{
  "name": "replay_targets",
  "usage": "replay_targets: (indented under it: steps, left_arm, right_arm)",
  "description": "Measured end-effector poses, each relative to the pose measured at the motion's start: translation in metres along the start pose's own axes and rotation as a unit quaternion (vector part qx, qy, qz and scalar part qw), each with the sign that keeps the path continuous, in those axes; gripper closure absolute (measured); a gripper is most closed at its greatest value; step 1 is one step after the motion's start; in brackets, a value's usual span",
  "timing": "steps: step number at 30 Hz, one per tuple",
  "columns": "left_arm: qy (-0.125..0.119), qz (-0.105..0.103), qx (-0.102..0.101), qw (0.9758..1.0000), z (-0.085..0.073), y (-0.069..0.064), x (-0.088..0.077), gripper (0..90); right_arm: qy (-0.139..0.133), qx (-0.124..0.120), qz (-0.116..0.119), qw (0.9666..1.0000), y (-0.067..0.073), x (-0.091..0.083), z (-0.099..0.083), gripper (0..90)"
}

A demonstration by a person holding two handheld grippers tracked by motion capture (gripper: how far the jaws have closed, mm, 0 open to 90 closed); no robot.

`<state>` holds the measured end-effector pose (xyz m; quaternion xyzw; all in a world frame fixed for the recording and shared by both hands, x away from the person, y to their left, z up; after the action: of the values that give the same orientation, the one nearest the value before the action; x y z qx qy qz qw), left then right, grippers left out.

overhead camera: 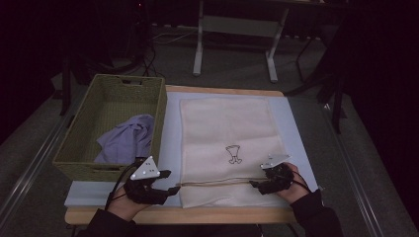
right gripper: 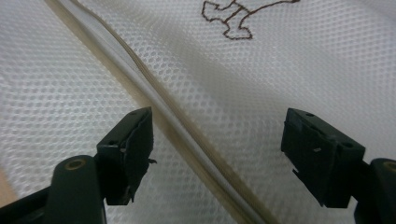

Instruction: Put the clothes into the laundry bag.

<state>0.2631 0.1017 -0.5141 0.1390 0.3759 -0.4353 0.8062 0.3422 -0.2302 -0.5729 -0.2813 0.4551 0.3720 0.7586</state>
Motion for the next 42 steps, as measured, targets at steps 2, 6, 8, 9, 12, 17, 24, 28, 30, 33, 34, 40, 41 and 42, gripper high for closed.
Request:
replay_targets:
  steps: [2, 6, 8, 9, 12, 17, 24, 28, 30, 33, 34, 40, 41, 42]
  left_arm:
    - [0.0, 0.001, 0.0, 1.0, 0.0, 0.0, 0.0, 37.8]
    - [-0.001, 0.001, 0.0, 1.0, 0.0, 0.0, 0.001, 37.8]
    - [0.0, 0.001, 0.0, 1.0, 0.0, 0.0, 0.001, 37.8]
    - [0.0, 0.001, 0.0, 1.0, -0.001, 0.001, 0.001, 37.8]
    - [0.0, 0.002, 0.001, 1.0, -0.001, 0.001, 0.001, 37.8]
    - [0.001, 0.001, 0.003, 1.0, -0.001, 0.0, 0.001, 37.8]
    - [-0.007, 0.003, 0.006, 1.0, 0.001, 0.0, -0.005, 37.8]
    - [-0.013, 0.007, 0.007, 0.9999, 0.003, 0.0, -0.01, 36.2]
    - [-0.018, 0.003, 0.012, 0.9998, 0.004, -0.001, -0.013, 35.9]
    - [-0.024, 0.001, 0.011, 0.9996, 0.005, -0.001, -0.017, 35.8]
    - [-0.024, 0.003, 0.012, 0.9996, 0.005, -0.001, -0.019, 35.8]
    - [-0.033, 0.021, 0.017, 0.9991, 0.01, 0.011, -0.045, 35.9]
    - [-0.038, 0.027, 0.016, 0.9988, 0.012, 0.015, -0.053, 35.9]
    - [-0.043, 0.032, 0.017, 0.9984, 0.013, 0.019, -0.059, 35.9]
  right_arm:
    - [0.005, -0.005, 0.0, 1.0, 0.001, 0.004, 0.002, 29.8]
    - [0.016, -0.012, 0.0, 0.9998, 0.0, 0.011, 0.007, 35.8]
    - [0.015, -0.011, 0.001, 0.9998, -0.002, 0.012, 0.009, 40.3]
    - [0.015, -0.009, 0.003, 0.9998, -0.003, 0.013, 0.01, 43.1]
    - [0.025, -0.013, 0.0, 0.9996, -0.004, 0.017, 0.013, 51.3]
    - [0.033, -0.033, -0.009, 0.9989, 0.0, 0.018, 0.019, 74.3]
    - [0.025, -0.03, -0.011, 0.9992, -0.003, 0.01, 0.028, 84.9]
    - [0.011, -0.017, -0.007, 0.9998, -0.007, -0.001, 0.033, 85.5]
    - [0.001, -0.006, 0.004, 1.0, -0.008, -0.007, 0.037, 85.6]
    - [-0.02, 0.004, 0.01, 0.9997, -0.013, -0.02, 0.045, 85.9]
    - [-0.024, 0.006, 0.01, 0.9996, -0.014, -0.024, 0.046, 86.1]
    - [-0.051, 0.019, 0.012, 0.9985, -0.02, -0.047, 0.058, 86.3]
    - [-0.053, 0.019, 0.012, 0.9983, -0.02, -0.05, 0.059, 86.3]
    - [-0.058, 0.02, 0.008, 0.9981, -0.021, -0.053, 0.061, 86.3]
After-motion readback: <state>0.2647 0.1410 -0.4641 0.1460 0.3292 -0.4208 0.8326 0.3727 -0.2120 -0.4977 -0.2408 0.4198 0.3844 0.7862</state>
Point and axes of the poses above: each handheld gripper's, and its own axes: x roughly forward along the jaws, z roughly out of its top, y roughly to its left, the point moved 7 cm from there along x, roughly forward along the jaws, and after that the axes turned 10 degrees about y, right-handed, at the moved point
